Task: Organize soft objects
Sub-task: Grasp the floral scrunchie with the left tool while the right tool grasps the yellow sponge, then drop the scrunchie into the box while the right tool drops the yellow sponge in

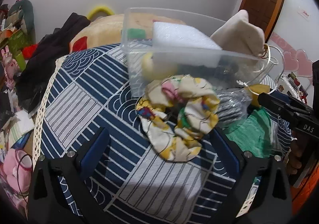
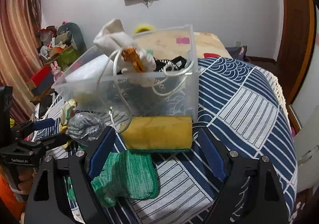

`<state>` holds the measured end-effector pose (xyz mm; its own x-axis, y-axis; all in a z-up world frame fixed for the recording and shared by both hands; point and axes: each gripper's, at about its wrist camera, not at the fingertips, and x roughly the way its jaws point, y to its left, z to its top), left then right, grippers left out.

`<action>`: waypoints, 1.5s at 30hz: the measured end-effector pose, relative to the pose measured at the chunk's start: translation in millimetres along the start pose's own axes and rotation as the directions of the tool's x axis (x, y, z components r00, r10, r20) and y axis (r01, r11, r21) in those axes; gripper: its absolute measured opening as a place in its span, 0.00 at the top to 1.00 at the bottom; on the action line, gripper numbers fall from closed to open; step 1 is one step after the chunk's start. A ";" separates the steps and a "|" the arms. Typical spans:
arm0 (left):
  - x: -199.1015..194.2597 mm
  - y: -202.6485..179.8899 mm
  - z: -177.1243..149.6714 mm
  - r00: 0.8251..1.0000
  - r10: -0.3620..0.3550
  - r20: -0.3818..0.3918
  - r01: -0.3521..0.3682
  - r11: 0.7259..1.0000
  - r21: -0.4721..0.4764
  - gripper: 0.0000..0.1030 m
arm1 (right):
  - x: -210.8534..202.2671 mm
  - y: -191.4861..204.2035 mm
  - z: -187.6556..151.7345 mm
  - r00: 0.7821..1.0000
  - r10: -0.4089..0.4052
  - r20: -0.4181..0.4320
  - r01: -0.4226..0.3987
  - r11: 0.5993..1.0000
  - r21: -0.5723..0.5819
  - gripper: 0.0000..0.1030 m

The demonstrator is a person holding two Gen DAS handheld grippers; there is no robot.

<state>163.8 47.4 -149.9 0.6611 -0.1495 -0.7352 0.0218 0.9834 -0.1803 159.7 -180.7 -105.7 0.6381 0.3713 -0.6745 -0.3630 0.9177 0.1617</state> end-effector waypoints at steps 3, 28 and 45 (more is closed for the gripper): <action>5.8 3.2 0.7 1.000 -0.022 -0.017 0.022 1.000 -0.020 0.08 | 3.4 0.4 -0.7 1.000 -0.002 -0.011 0.002 1.000 0.012 0.20; -38.6 1.8 -7.7 0.996 0.002 0.090 -0.001 1.000 -0.013 0.84 | -35.9 -2.3 -7.9 0.996 -0.036 0.079 0.037 0.999 -0.011 0.37; -73.5 -13.5 33.4 0.973 0.003 0.231 -0.005 1.000 0.009 0.84 | -57.9 18.3 29.5 0.971 -0.005 0.239 0.017 0.999 -0.049 0.37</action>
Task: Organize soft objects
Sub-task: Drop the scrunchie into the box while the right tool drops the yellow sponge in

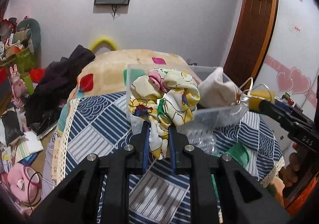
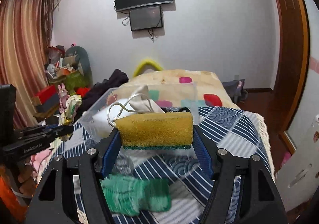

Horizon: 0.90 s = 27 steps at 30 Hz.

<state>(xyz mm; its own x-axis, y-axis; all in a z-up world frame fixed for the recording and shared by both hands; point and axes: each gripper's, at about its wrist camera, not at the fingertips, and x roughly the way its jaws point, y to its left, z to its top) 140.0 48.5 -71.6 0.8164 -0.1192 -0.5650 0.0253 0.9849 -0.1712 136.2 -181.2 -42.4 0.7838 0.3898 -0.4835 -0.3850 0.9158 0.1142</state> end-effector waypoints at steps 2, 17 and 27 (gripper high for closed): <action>3.4 0.2 4.0 1.000 -0.005 0.000 0.005 1.000 -0.005 0.84 | 11.1 1.9 3.8 1.000 0.019 -0.011 -0.019 1.000 0.003 0.37; 55.1 4.0 27.2 0.998 -0.012 -0.067 0.011 1.000 -0.019 0.84 | 78.3 35.8 12.9 0.993 0.032 -0.117 -0.040 0.997 -0.065 0.37; 75.0 -7.4 36.1 0.996 0.035 -0.084 -0.032 0.999 0.036 0.68 | 89.0 28.6 10.1 0.983 0.015 -0.185 -0.031 0.996 -0.085 0.35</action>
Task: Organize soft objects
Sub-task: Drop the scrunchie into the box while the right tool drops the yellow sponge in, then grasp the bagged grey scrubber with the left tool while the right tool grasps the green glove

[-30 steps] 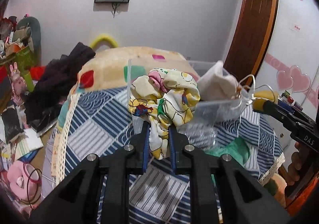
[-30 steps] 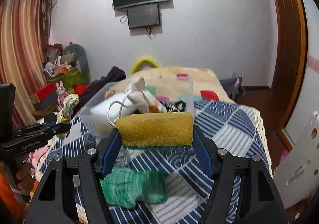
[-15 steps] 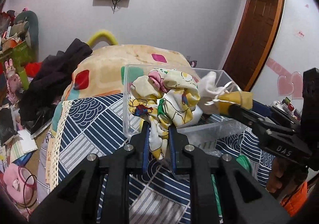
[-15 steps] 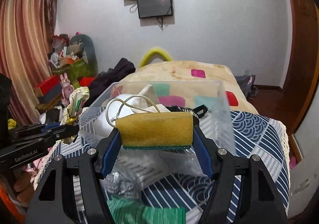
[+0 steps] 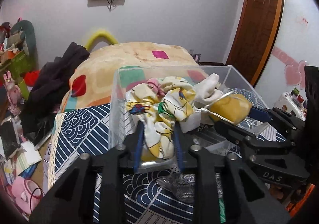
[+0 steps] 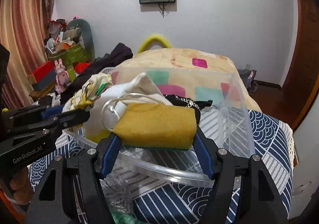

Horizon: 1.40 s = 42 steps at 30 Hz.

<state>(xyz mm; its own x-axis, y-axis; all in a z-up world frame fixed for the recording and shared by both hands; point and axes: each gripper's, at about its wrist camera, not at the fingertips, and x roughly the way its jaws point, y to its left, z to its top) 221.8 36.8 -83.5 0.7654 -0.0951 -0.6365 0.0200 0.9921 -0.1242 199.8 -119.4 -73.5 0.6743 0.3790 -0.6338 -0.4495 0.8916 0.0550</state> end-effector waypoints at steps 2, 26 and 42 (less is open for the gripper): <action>-0.6 0.2 -0.6 1.000 -0.003 -0.001 0.003 1.000 -0.005 0.59 | -0.5 -2.9 0.6 1.000 0.006 -0.008 -0.006 1.000 0.006 0.36; -55.8 -1.2 -31.8 0.999 -0.038 0.028 0.038 0.999 -0.019 0.09 | -57.2 -20.7 -12.8 0.998 0.037 0.045 -0.040 0.997 0.059 0.17; -36.9 -3.4 -93.4 0.993 -0.019 -0.113 0.016 1.000 -0.026 0.09 | -23.2 0.0 -81.0 0.982 0.120 -0.148 -0.107 0.990 0.092 0.17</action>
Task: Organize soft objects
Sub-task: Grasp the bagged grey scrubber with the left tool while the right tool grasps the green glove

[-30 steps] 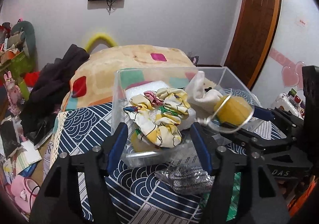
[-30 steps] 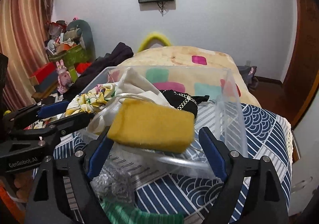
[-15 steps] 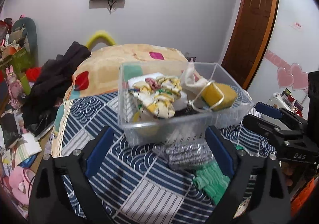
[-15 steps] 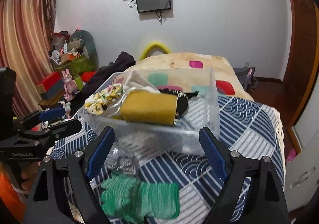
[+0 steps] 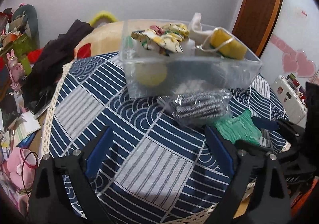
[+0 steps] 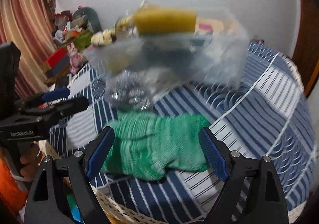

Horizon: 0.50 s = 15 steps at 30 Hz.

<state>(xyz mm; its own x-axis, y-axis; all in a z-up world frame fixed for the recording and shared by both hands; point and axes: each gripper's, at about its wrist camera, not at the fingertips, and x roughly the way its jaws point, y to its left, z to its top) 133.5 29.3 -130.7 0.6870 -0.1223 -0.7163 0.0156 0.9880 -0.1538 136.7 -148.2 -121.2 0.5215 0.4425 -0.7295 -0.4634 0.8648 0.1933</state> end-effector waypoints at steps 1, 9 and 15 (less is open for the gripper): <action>0.4 -0.6 0.0 1.000 -0.003 -0.002 0.003 1.000 0.002 0.09 | 5.1 -0.1 -2.4 1.000 0.019 -0.013 -0.019 1.000 0.000 0.17; 6.5 -23.2 5.0 0.999 -0.043 -0.006 0.044 0.998 0.050 0.08 | 11.4 14.7 -11.3 0.995 -0.091 0.031 0.093 0.992 -0.091 0.58; 19.0 -34.3 16.6 0.999 -0.043 -0.012 0.044 0.996 0.081 0.08 | -6.2 -10.4 -8.5 0.996 -0.074 0.047 0.076 0.997 -0.025 0.82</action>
<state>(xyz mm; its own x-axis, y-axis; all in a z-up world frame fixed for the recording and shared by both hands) 158.1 -5.4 -127.8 0.6768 -0.1662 -0.7172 0.1049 0.9860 -0.1296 132.2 -162.0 -124.2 0.5876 0.3875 -0.7103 -0.4403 0.8897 0.1211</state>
